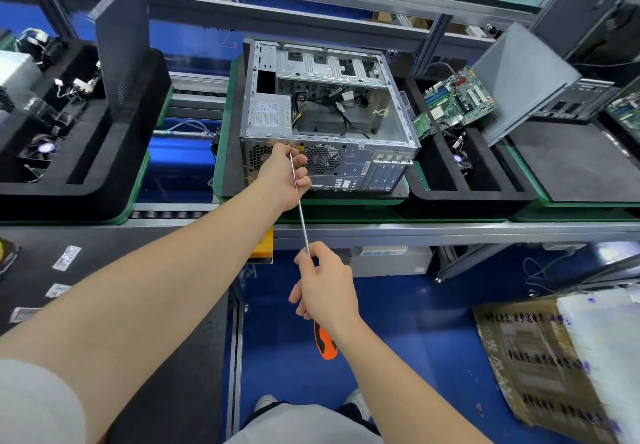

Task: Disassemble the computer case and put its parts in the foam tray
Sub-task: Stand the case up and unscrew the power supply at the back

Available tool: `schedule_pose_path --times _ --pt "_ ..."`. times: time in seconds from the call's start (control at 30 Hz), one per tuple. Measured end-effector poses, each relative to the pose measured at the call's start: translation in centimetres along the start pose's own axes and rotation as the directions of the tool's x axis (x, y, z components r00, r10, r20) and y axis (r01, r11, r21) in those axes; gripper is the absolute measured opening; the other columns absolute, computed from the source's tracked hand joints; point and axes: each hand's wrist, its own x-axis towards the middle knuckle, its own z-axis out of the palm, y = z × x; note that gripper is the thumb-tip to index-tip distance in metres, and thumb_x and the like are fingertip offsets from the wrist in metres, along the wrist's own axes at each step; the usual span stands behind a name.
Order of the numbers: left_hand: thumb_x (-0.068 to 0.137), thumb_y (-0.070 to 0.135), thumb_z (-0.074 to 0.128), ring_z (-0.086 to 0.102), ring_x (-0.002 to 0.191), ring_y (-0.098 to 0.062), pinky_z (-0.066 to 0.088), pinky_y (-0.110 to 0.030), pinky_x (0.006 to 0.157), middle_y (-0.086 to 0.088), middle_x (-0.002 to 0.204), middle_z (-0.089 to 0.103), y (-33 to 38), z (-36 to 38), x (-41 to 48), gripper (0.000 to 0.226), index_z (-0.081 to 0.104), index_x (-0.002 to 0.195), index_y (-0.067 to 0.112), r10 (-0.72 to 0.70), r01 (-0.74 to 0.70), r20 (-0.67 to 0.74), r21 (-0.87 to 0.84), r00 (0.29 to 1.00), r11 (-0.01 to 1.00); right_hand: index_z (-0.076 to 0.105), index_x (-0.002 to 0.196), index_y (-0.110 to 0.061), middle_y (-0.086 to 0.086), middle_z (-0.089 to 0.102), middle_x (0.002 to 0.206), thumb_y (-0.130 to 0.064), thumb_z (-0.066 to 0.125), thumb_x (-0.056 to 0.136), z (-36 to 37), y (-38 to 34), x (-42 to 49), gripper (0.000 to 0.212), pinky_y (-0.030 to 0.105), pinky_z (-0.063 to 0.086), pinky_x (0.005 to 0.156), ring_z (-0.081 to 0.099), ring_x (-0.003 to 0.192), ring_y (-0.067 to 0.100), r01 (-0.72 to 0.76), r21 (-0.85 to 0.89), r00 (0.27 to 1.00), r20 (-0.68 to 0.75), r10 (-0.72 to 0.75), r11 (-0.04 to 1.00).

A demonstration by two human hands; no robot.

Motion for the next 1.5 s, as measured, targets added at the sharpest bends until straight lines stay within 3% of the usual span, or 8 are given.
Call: schedule_pose_path --times 0.27,0.47,0.67,0.87,1.03,1.13,1.23,1.5 --pt "0.094 0.018 0.042 0.021 0.043 -0.012 0.016 -0.021 0.041 0.005 0.058 0.057 -1.1 2.4 -0.8 0.018 0.045 0.077 0.021 0.031 -0.036 0.049 0.098 0.998 0.994 0.056 0.093 -0.013 0.012 0.066 0.064 -0.043 0.038 0.110 -0.1 1.7 0.8 0.038 0.030 0.047 0.047 0.052 0.044 0.008 -0.037 0.066 0.998 -0.044 0.040 0.997" --pt "0.096 0.021 0.039 0.031 0.043 -0.012 0.019 -0.022 0.044 0.003 0.060 0.061 -3.1 5.5 -0.7 0.020 0.046 0.077 0.022 0.015 -0.027 0.083 0.144 0.996 0.989 0.043 0.069 -0.015 -0.007 0.045 0.055 -0.044 0.048 0.107 -1.7 3.6 1.5 0.048 0.032 0.033 0.052 0.039 0.053 0.015 -0.011 0.188 0.981 -0.188 0.047 0.982" --pt "0.095 0.022 0.043 0.038 0.044 -0.014 0.027 -0.021 0.043 -0.002 0.063 0.062 -8.3 10.6 0.1 0.016 0.047 0.079 0.020 -0.059 0.024 0.139 0.237 0.988 0.971 0.032 0.070 -0.007 0.005 0.035 0.058 -0.040 0.054 0.105 -4.8 6.4 2.9 0.053 0.033 0.027 0.051 0.032 0.058 0.022 -0.023 0.389 0.951 -0.276 0.140 0.921" --pt "0.086 0.014 0.041 0.067 0.052 -0.020 0.050 -0.023 0.049 -0.010 0.072 0.075 -14.8 15.7 2.4 0.014 0.046 0.073 0.016 -0.023 -0.070 0.173 0.514 0.985 0.855 0.048 0.070 -0.005 0.000 0.049 0.055 -0.037 0.053 0.105 -13.6 7.1 8.9 0.048 0.031 0.035 0.048 0.043 0.050 0.016 0.029 0.362 0.879 -0.453 0.149 0.932" --pt "0.082 0.012 0.045 0.072 0.070 -0.028 0.058 -0.031 0.056 -0.008 0.079 0.076 -19.3 19.3 7.0 0.008 0.051 0.077 0.012 0.008 -0.103 0.152 0.630 0.988 0.770 0.058 0.079 -0.013 0.007 0.069 0.074 -0.036 0.053 0.102 -22.7 7.5 16.3 0.033 0.038 0.045 0.062 0.064 0.074 0.027 -0.039 0.248 0.856 -0.492 0.161 0.968" --pt "0.092 0.018 0.050 0.070 0.076 -0.026 0.063 -0.044 0.078 -0.005 0.078 0.069 -21.3 20.5 10.5 0.018 0.060 0.079 0.013 0.149 -0.243 0.192 0.778 0.970 0.580 0.066 0.092 -0.018 0.006 0.074 0.084 -0.032 0.057 0.100 -27.0 8.0 20.7 0.019 0.035 0.049 0.062 0.069 0.084 0.023 -0.100 0.162 0.881 -0.443 0.163 0.982" --pt "0.095 0.024 0.054 0.068 0.074 -0.017 0.058 -0.037 0.070 0.003 0.079 0.072 -22.4 21.6 13.2 0.016 0.065 0.086 0.017 0.260 -0.341 0.265 0.886 0.929 0.315 0.069 0.095 -0.018 0.007 0.075 0.093 -0.024 0.057 0.098 -30.0 8.5 24.6 0.014 0.039 0.059 0.075 0.071 0.091 0.025 -0.113 0.082 0.907 -0.399 0.136 0.990" --pt "0.101 0.021 0.056 0.061 0.083 -0.029 0.053 -0.041 0.066 -0.009 0.091 0.065 -24.0 22.5 18.6 0.010 0.059 0.100 0.011 0.279 -0.369 0.430 0.897 0.859 -0.245 0.073 0.095 -0.008 0.016 0.074 0.104 -0.020 0.051 0.101 -33.1 10.6 31.3 0.025 0.052 0.062 0.082 0.071 0.096 0.037 -0.166 -0.094 0.954 -0.268 0.136 0.982"
